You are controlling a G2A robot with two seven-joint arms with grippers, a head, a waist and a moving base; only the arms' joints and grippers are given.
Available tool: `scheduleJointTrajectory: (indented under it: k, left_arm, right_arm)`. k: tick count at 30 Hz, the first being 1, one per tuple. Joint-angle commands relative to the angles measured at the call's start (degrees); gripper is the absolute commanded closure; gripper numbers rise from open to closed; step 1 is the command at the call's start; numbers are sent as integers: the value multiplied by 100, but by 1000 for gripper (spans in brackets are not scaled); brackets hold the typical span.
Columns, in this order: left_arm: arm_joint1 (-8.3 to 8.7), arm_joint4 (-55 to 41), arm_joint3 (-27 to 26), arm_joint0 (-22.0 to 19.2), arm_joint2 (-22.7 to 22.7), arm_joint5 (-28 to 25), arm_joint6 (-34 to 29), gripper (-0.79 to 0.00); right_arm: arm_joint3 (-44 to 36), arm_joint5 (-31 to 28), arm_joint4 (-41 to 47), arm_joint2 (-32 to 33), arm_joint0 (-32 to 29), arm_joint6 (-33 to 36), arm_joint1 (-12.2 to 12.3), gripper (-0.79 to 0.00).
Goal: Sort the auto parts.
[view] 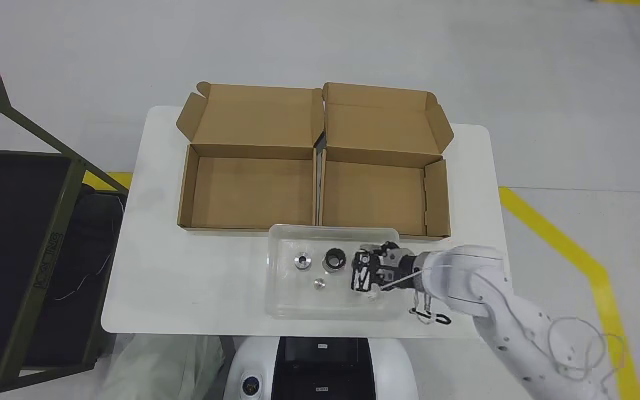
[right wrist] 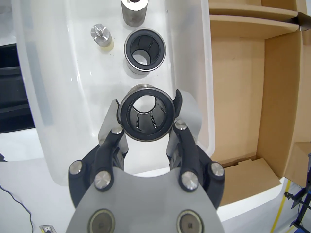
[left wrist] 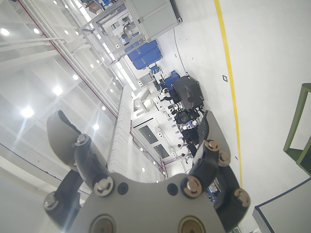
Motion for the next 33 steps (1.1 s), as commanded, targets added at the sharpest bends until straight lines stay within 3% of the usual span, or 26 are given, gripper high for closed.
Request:
scheduleJointTrajectory:
  k: [1,12,27,33]
  left_arm:
    - [0,0,0,0,0,0,0,-785]
    - [0,0,0,0,0,0,0,-785]
    - [0,0,0,0,0,0,0,-785]
    - [0,0,0,0,0,0,0,-785]
  right_arm:
    - [-190,-13,22,78,-57,16,23,0]
    - [-853,510,237,796,-387,-904,110,0]
    - [-775,1122,667,1363,-349,-3180,71,0]
    - [-881,1187,688,1715,-625,-3969,85,0]
